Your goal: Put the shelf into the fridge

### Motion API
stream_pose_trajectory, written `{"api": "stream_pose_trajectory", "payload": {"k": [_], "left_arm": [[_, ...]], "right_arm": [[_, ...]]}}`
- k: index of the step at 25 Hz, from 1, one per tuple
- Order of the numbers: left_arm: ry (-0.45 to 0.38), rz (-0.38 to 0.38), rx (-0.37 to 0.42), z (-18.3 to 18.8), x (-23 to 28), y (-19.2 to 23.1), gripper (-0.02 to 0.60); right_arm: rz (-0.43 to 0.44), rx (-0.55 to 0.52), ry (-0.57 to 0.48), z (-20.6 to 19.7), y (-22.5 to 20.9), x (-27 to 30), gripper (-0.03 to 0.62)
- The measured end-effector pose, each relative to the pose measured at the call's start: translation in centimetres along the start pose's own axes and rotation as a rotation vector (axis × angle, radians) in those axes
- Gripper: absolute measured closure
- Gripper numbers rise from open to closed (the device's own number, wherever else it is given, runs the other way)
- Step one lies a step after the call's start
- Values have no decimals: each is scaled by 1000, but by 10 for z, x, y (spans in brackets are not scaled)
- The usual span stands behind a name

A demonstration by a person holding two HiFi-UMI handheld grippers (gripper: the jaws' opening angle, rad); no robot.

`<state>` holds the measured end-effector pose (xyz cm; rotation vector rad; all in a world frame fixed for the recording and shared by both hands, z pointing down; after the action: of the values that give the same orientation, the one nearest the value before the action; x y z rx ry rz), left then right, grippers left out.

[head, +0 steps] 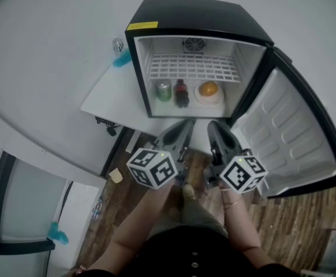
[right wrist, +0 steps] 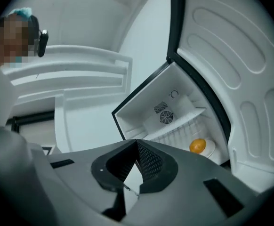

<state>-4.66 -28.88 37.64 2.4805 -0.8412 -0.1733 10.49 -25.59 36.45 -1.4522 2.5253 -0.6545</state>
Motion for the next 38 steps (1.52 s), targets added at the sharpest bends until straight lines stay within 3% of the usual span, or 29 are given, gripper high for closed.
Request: {"api": "stream_pose_trajectory", "payload": {"k": [6,14,18,27,38], "left_arm": [[120,138,296,-3,-7,-12,575],[147,196,436,-4,-3,-13,575],[146,206,448,-3,3,-15,575],[139,224,397,-13,10,-28,575],[123,185,350,-9,15,-37,575]], "right_arm": [[-87,-164,30,-5,8,-1,583],[-95,-292,89,-6,17,11,583],[-67,-280,97,-2,14,13,583],[-62,-393,135,4,12,5,583],[-33,-384,138,11,12,2,585]]}}
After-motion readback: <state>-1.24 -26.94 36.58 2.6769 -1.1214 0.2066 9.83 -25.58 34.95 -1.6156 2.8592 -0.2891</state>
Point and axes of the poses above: the fingertips, and each gripper's own axes: x forward along the fingers, y to its left, z out of its top, the point moved 7 cm from there along -x, backward along the fingers, and after that the axes turned 10 degrees about y, right-handed, at the moved point
